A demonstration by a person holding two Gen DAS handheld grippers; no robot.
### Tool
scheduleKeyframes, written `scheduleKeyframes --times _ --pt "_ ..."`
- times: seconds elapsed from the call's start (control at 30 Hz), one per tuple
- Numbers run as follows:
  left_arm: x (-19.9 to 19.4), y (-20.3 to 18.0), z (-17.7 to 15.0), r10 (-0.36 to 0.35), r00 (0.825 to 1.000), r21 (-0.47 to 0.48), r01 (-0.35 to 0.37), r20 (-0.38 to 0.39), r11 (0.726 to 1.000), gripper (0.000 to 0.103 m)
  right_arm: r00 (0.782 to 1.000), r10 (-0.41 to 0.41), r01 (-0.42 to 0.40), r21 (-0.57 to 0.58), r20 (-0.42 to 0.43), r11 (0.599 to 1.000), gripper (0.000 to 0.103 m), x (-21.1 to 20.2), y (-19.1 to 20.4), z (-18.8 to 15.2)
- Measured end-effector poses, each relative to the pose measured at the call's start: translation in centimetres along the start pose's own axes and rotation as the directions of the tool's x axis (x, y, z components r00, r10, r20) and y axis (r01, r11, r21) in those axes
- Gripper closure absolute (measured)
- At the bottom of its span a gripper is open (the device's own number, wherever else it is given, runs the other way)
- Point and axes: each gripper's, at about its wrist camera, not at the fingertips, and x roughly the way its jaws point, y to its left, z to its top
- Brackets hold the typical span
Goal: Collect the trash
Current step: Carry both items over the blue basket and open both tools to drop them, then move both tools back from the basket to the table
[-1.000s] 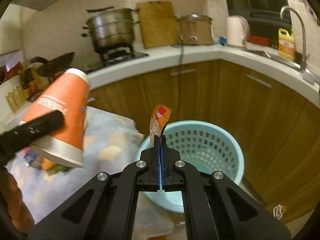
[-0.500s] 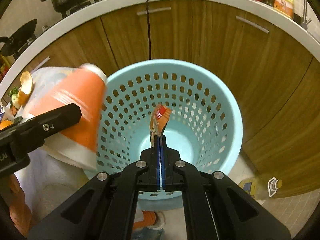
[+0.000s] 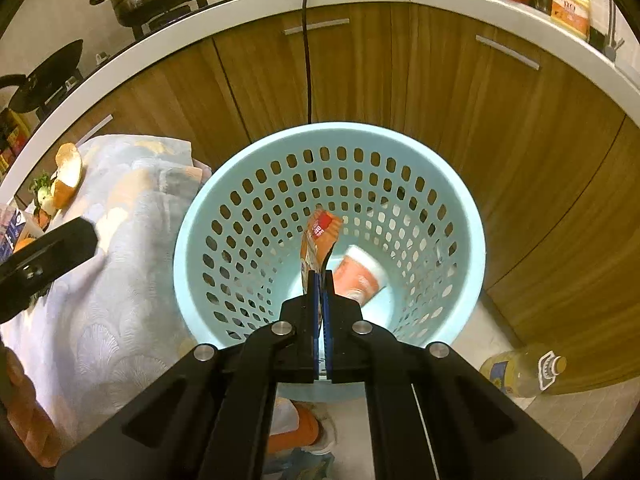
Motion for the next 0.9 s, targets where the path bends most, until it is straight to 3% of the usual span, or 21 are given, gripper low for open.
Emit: scheduleKeyframes --times 0.17,0.27,0.33,0.47,0.5,0.53,0.6,0.73,0.9 --pt "-1.6 0.4 -0.6 0.004 1.0 -0.011 -0.004 0.018 1.0 0.033 0.999 -0.02 0.02 -0.003 -0.043 1.0 0.097 1.7 0.0 0.2" --pt "-2.6 0.6 -1.0 0.004 0.999 -0.012 -0.004 0.033 1.0 0.033 0.998 -0.002 0.003 0.009 -0.061 1.0 0.086 2.1 0.1 -0.3" --pt "-3.6 0.9 -1.4 0.003 0.999 -0.011 -0.002 0.051 1.0 0.032 0.999 0.001 0.0 0.018 -0.048 1.0 0.077 1.8 0.2 -0.5" --pt "-6.6 1.4 -2.4 -0.01 0.995 -0.015 0.012 0.103 1.0 0.03 1.0 0.022 -0.022 -0.006 0.011 1.0 0.075 -0.4 1.9 -0.4" --pt "-7.7 1.6 -2.8 -0.007 0.992 -0.013 0.008 0.123 1.0 0.028 0.999 0.031 -0.03 -0.015 0.03 0.999 0.067 -1.1 2.5 -0.4" --pt "-8.8 1.7 -3.1 -0.007 0.99 -0.01 0.008 0.142 1.0 0.026 0.998 0.045 -0.044 -0.027 0.054 0.999 0.049 -2.1 3.3 -0.3" --pt "-11.1 2.1 -3.8 0.001 0.983 -0.007 0.001 0.185 1.0 0.02 0.99 0.09 -0.085 -0.052 0.108 0.995 0.033 -3.9 4.8 -0.3" --pt "-15.8 3.8 -5.4 0.046 0.964 -0.017 -0.043 0.26 0.999 0.017 0.968 0.158 -0.131 -0.144 0.197 0.981 0.033 -7.5 9.1 -0.6" --pt "-21.4 7.5 -7.5 0.15 0.929 -0.084 -0.129 0.338 0.988 0.015 0.941 0.244 -0.187 -0.241 0.233 0.952 0.033 -9.7 14.8 -1.3"
